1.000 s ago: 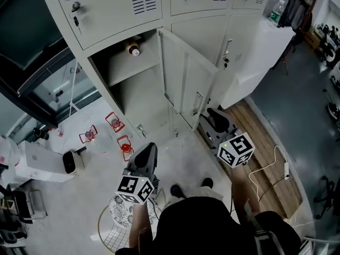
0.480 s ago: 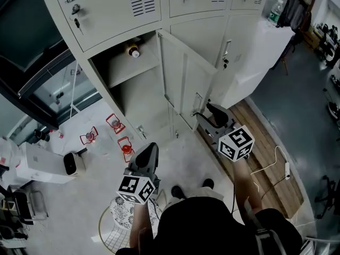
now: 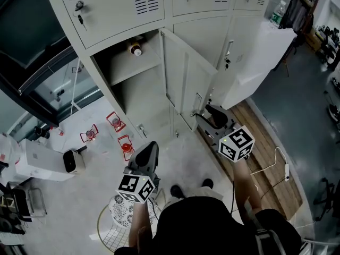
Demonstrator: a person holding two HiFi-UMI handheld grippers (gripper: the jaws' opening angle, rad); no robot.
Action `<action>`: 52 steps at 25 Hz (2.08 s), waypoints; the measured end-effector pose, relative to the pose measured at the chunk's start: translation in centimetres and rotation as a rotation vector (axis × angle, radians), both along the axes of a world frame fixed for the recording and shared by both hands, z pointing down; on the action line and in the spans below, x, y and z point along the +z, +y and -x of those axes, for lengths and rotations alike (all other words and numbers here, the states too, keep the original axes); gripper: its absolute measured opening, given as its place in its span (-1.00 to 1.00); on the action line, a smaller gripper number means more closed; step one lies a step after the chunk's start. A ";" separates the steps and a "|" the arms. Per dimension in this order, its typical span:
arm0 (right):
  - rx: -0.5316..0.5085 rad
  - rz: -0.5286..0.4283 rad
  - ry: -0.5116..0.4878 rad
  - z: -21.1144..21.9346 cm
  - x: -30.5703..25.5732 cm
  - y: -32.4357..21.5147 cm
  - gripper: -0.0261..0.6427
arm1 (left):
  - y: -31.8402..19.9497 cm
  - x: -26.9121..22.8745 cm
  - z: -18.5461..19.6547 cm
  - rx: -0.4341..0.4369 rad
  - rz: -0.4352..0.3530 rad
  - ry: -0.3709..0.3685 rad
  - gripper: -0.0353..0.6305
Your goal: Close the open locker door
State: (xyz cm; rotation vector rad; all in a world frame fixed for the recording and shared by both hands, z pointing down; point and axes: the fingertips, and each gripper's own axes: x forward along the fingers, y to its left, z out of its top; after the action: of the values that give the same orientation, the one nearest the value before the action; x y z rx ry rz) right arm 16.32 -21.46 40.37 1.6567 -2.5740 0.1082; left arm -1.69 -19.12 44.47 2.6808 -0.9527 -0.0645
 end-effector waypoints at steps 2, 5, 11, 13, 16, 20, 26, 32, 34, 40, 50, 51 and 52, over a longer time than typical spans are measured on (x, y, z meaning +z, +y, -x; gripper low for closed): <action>-0.009 0.000 0.000 0.3 0.0 0.1 -0.40 | 0.0 0.0 0.1 -0.002 0.000 0.000 -0.84; -0.026 0.000 0.001 0.8 0.0 0.1 -0.43 | 0.0 0.1 0.3 -0.008 -0.001 -0.002 -0.84; -0.068 0.001 0.008 2.2 -0.1 0.4 -0.47 | 0.1 0.1 1.2 -0.028 -0.002 -0.003 -0.84; -0.081 0.001 0.008 2.7 -0.1 0.4 -0.48 | 0.1 0.2 1.5 -0.034 -0.001 -0.004 -0.84; -0.104 0.001 0.016 3.6 -0.1 0.3 -0.49 | 0.2 0.3 1.9 -0.044 0.001 -0.001 -0.84; -0.136 -0.005 0.022 4.9 -0.3 0.2 -0.49 | 0.3 0.2 2.5 -0.060 -0.001 -0.002 -0.84; -0.173 -0.014 0.030 6.9 -0.4 -0.1 -0.50 | 0.3 0.2 3.8 -0.087 -0.002 -0.003 -0.84; -0.216 -0.017 0.027 8.9 -0.5 -0.3 -0.50 | 0.3 0.0 4.7 -0.102 -0.009 -0.008 -0.84; -0.231 -0.018 0.028 9.6 -0.4 -0.5 -0.50 | 0.4 0.0 5.0 -0.110 -0.010 -0.008 -0.84; -0.275 -0.019 0.043 11.3 -0.3 -1.0 -0.50 | 0.3 0.2 6.1 -0.140 -0.006 -0.008 -0.84; -0.341 -0.026 0.054 14.2 -0.2 -2.2 -0.51 | -0.1 0.2 7.1 -0.168 -0.005 -0.012 -0.84; -0.347 -0.027 0.056 14.5 -0.2 -2.3 -0.51 | -0.2 0.2 7.2 -0.169 -0.005 -0.012 -0.84; -0.353 -0.028 0.057 14.8 -0.2 -2.5 -0.51 | -0.2 0.1 7.2 -0.171 -0.006 -0.013 -0.84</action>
State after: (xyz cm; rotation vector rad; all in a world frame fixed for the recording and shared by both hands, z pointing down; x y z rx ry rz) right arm 1.57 -23.94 40.21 1.1678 -2.7841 0.0022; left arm -8.91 -19.37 44.57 2.6015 -1.1857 -0.0868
